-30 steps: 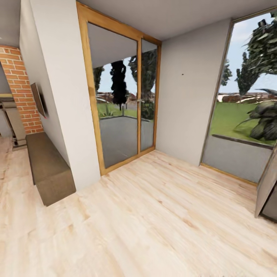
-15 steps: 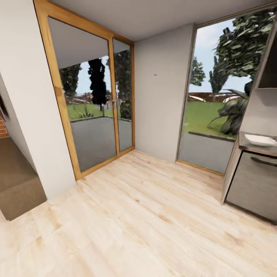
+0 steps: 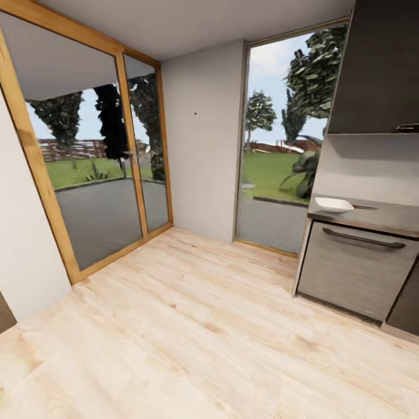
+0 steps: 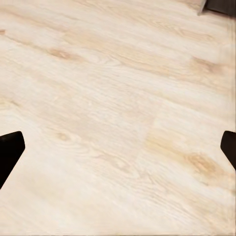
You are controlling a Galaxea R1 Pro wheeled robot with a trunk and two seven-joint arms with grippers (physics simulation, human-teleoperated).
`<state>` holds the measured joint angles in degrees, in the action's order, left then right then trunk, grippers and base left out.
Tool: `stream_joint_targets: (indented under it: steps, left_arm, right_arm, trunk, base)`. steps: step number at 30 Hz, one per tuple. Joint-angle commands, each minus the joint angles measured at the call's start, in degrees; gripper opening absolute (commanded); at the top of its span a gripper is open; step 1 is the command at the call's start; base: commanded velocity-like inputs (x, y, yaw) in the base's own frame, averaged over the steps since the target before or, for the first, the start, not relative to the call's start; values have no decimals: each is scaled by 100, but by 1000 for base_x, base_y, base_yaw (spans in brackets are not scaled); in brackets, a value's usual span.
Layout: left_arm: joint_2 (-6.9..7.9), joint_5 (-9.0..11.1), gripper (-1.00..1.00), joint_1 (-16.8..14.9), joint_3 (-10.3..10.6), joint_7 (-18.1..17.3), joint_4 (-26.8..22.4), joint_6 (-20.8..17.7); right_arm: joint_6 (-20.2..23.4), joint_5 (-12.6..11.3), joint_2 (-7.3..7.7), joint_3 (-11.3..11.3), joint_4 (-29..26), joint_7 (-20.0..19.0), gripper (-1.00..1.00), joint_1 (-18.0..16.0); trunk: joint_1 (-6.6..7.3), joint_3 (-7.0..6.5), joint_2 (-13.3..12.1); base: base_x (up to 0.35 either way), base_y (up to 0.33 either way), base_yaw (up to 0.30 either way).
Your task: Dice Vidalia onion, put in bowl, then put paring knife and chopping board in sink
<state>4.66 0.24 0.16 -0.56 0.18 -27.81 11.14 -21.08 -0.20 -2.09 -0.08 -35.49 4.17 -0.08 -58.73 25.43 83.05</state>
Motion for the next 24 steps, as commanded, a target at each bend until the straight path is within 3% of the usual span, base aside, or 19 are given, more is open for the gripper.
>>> stream_joint_targets:
  steps: [1, 24]
  left_arm:
    - [0, 2, 100, 2, -5, 2, -5, 11]
    - [1, 4, 100, 2, -5, 5, -5, 11]
  right_arm:
    - [-10, 0, -2, 0, -1, 11, 100, -1]
    - [-10, 0, -2, 0, -1, 10, 100, -1]
  trunk:
    - [0, 4, 3]
    - [0, 4, 3]
  base:
    - [0, -318, -281]
    - [11, -318, -281]
